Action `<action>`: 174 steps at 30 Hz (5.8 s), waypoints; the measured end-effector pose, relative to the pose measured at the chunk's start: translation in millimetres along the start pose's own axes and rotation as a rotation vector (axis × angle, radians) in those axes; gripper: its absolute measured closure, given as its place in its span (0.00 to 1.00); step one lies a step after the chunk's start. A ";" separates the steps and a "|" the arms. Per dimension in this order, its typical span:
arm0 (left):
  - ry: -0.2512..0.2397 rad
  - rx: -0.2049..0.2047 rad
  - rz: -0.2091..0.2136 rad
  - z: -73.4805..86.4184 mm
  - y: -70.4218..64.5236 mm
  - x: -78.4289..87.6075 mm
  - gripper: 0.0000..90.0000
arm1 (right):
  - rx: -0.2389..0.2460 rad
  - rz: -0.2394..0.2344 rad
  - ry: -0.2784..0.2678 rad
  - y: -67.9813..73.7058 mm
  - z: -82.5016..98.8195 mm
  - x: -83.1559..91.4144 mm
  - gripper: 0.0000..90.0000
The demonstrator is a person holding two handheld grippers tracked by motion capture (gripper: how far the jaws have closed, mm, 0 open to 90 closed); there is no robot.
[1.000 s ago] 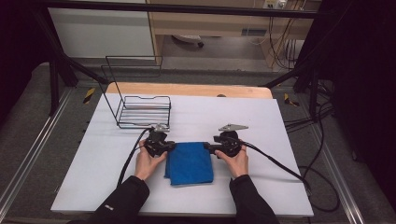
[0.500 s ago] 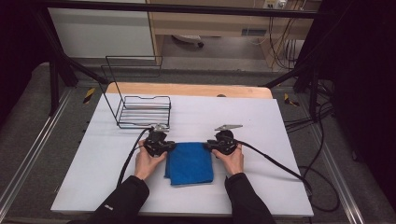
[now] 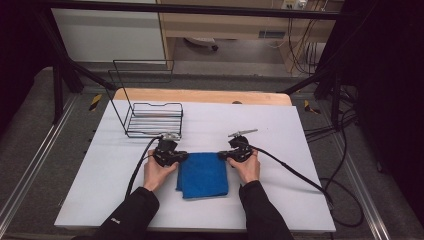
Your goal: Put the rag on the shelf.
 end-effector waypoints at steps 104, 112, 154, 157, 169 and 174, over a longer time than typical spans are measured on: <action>-0.567 -0.098 0.004 -58.8 -37.5 156.6 0.95 | 0.281 -0.065 -0.585 101.0 -66.7 117.8 0.96; -0.613 -0.087 -0.011 -64.1 -31.9 171.2 0.95 | 0.297 -0.073 -0.623 112.2 -80.0 121.1 0.96; -0.810 -0.078 -0.124 -98.7 12.3 251.0 0.96 | 0.383 -0.082 -0.743 176.5 -161.3 113.8 0.96; -0.815 -0.069 -0.125 -102.2 15.5 254.0 0.96 | 0.387 -0.085 -0.755 181.0 -169.3 113.9 0.96; -0.847 -0.055 -0.145 -121.3 26.6 271.7 0.96 | 0.402 -0.085 -0.783 193.5 -193.5 118.2 0.96; -0.861 -0.058 -0.162 -129.7 31.1 282.7 0.96 | 0.417 -0.081 -0.788 200.5 -204.1 118.3 0.96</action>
Point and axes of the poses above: each handheld gripper's, and its own axes: x roughly backward along the jaws, z roughly out of its underside, y roughly to its left, the point moved 7 cm from there along -x, roughly forward along the jaws, and after that the axes turned 3 degrees about -y, right-handed, at the moved point
